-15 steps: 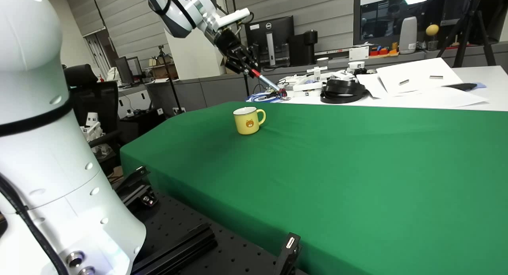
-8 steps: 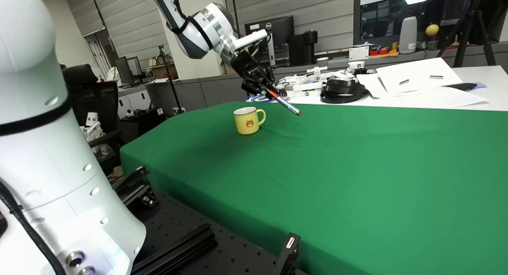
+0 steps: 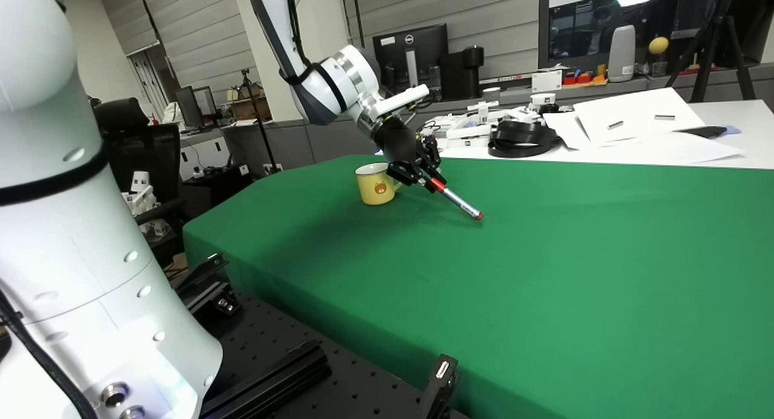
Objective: Remove the pen from the yellow cup
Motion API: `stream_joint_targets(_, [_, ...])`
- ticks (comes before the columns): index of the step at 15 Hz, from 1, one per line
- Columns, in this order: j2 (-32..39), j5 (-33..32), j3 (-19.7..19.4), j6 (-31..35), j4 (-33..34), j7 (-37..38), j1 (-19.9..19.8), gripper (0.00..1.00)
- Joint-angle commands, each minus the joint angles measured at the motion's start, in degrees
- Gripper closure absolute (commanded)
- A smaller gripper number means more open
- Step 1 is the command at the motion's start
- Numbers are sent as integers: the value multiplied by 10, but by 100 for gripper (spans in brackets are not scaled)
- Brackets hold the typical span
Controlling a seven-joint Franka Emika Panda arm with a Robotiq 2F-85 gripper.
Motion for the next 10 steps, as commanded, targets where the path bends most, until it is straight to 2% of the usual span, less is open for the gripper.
stream_joint_targets(1, [-4, -3, -1, -4, 15, 25, -5, 50])
stream_joint_targets(8, [-100, 65, 8, -21, 68, 7, -13, 3])
stream_joint_targets(10, [-125, 74, 6, -23, 77, 8, -9, 0])
